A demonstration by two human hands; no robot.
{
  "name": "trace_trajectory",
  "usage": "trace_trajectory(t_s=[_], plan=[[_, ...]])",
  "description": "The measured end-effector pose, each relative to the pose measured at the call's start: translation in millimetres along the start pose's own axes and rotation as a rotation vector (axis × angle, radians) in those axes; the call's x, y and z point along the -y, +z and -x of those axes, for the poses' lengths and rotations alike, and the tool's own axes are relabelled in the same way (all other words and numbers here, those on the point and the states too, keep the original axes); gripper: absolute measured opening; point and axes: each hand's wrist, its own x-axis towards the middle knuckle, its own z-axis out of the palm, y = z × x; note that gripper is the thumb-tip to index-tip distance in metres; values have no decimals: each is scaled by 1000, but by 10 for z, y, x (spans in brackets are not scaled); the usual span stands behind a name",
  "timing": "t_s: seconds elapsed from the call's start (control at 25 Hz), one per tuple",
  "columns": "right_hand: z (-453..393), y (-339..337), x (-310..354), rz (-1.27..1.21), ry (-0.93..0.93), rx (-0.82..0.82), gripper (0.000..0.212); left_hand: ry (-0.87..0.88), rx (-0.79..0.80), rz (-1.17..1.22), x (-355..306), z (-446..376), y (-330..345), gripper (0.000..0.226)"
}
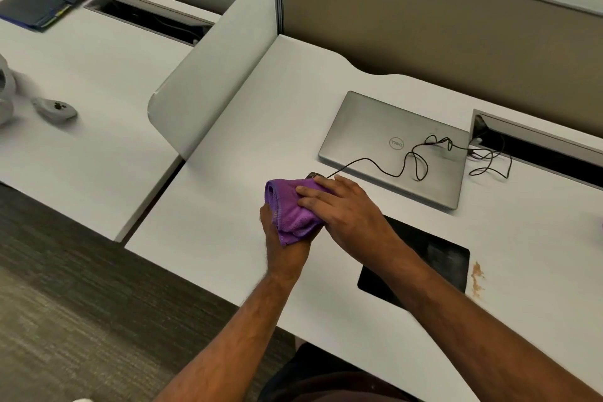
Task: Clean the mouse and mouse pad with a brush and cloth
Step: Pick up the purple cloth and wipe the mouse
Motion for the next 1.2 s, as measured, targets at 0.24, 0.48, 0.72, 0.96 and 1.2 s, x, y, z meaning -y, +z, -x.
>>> trace_trajectory(t_s=[0.24,0.48,0.72,0.96,1.2], plan=[[-122,20,-101,-24,224,43,52,160,-9,-260,-11,-60,14,67],[-3,22,85,26,68,-48,46,78,26,-112,5,-118,-29,68],[-117,-74,-31,66,95,-32,45,134,65,-147,-9,-161,-48,64],[-344,-228,-214,-125,444,86,32,233,44,-412,0,-66,-24,60],[-179,-341,-217,-418,551,-183,36,232,45,-385,-51,-113,21,62]])
